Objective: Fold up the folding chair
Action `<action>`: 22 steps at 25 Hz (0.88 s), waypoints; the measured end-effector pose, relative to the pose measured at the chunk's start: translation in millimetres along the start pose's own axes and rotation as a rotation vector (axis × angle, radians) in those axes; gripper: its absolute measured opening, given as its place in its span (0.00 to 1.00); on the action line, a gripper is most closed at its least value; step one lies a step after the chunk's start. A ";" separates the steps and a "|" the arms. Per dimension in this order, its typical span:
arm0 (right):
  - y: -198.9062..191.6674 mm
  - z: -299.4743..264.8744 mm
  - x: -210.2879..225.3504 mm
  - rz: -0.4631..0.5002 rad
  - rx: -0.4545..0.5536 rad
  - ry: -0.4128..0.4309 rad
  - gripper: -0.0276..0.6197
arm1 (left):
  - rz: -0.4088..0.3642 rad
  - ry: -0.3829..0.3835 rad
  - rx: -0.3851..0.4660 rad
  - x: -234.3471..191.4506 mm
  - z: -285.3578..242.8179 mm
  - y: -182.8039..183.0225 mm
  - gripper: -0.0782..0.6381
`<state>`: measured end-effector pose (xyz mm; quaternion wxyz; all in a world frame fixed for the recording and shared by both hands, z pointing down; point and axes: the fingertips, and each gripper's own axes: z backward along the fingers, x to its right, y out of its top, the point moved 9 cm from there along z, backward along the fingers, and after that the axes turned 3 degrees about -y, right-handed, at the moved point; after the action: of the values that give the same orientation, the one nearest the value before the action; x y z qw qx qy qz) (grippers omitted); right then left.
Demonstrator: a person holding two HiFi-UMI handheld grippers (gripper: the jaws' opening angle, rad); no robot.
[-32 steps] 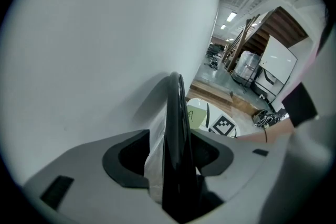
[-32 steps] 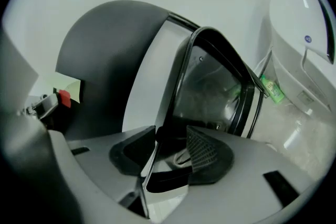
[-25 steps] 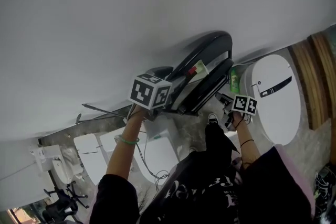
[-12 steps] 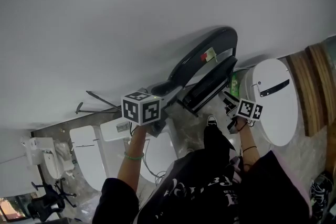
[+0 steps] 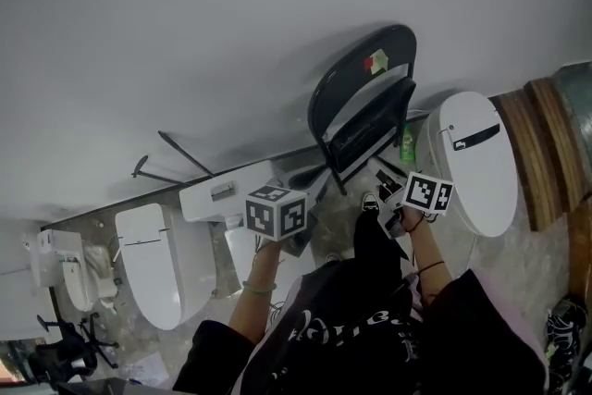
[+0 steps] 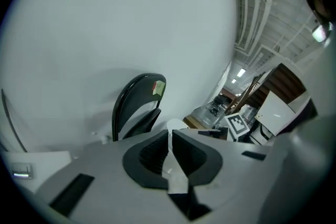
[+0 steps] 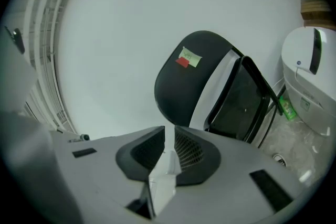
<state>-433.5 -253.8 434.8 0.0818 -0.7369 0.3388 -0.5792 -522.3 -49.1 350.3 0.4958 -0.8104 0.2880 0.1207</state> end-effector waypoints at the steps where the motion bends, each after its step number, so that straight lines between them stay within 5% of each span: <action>1: -12.8 5.8 -6.6 0.000 -0.003 0.001 0.14 | 0.006 -0.012 0.009 4.6 8.6 -11.5 0.14; 7: -68.5 52.0 -33.5 0.031 -0.034 -0.036 0.10 | 0.099 -0.060 0.063 20.9 47.0 -62.8 0.12; 14: -87.4 101.3 -45.4 0.049 -0.008 -0.072 0.08 | 0.160 -0.087 0.074 46.2 69.1 -103.8 0.12; 22: -104.8 157.9 -48.2 0.084 0.004 -0.021 0.08 | 0.121 -0.082 0.088 114.6 67.5 -128.0 0.12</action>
<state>-252.4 -188.7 400.2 0.1113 -0.7278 0.3674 -0.5683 -348.9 13.9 356.8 0.5342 -0.7632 0.3211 0.1705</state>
